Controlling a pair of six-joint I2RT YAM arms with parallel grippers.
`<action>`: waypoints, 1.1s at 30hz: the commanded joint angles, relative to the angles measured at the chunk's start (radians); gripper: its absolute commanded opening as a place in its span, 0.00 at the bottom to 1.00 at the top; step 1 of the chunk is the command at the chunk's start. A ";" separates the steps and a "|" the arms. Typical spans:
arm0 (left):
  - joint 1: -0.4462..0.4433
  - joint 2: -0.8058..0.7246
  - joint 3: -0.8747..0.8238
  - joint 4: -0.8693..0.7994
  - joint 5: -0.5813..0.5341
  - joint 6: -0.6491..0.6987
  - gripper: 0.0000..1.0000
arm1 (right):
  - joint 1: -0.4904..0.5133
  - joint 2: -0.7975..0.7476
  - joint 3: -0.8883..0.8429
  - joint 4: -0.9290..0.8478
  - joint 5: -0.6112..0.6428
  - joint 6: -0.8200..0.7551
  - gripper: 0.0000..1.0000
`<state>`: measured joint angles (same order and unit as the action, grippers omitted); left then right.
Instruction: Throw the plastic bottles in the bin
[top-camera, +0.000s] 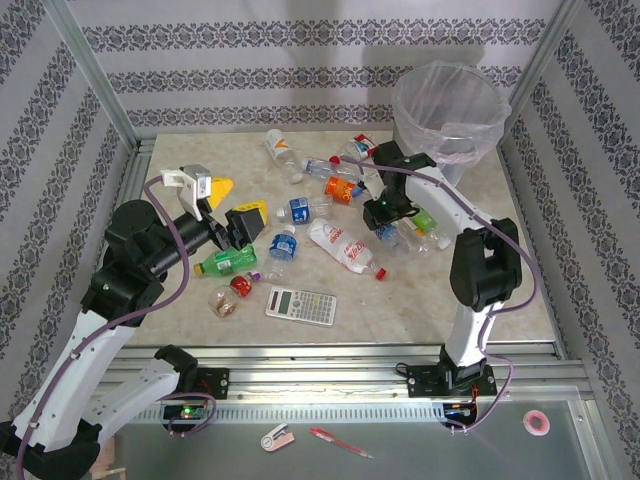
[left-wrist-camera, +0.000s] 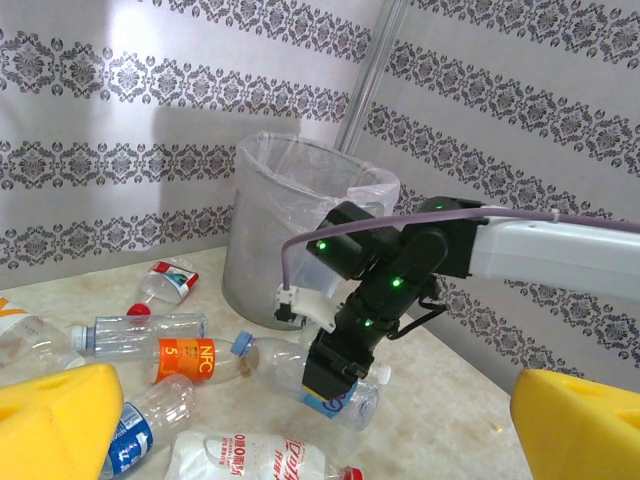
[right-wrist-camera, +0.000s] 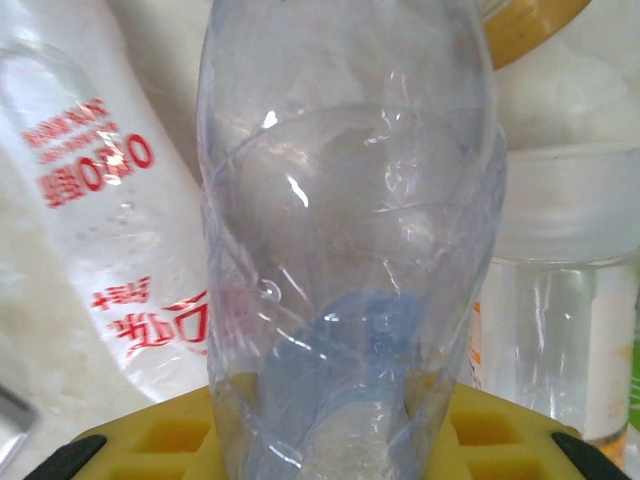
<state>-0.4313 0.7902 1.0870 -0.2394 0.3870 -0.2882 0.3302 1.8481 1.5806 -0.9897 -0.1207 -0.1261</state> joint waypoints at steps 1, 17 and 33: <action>-0.014 -0.006 0.008 0.007 -0.004 0.023 1.00 | 0.008 -0.068 0.039 -0.014 -0.059 0.031 0.33; -0.014 0.011 0.002 0.035 -0.013 0.027 1.00 | 0.026 -0.337 0.082 0.239 -0.209 0.111 0.29; -0.014 0.010 -0.002 0.060 -0.008 0.005 1.00 | -0.111 -0.572 0.084 0.725 -0.219 0.232 0.24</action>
<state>-0.4313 0.8040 1.0870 -0.2348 0.3832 -0.2779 0.2344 1.3052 1.6413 -0.4007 -0.3309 0.0814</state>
